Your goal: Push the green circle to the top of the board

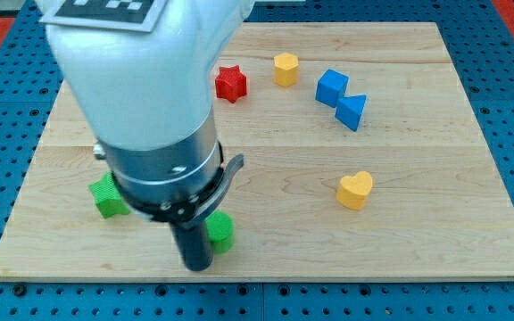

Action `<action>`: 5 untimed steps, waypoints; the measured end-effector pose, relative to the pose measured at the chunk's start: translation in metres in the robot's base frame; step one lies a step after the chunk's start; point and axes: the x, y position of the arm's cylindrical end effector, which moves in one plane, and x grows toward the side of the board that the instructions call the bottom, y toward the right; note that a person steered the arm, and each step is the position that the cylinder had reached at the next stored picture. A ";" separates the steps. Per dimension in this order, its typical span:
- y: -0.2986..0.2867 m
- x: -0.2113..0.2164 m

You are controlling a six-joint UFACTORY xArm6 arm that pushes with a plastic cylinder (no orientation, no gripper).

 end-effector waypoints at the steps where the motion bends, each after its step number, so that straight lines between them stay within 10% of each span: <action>1: 0.017 -0.016; 3: -0.117 0.018; 5: -0.075 -0.070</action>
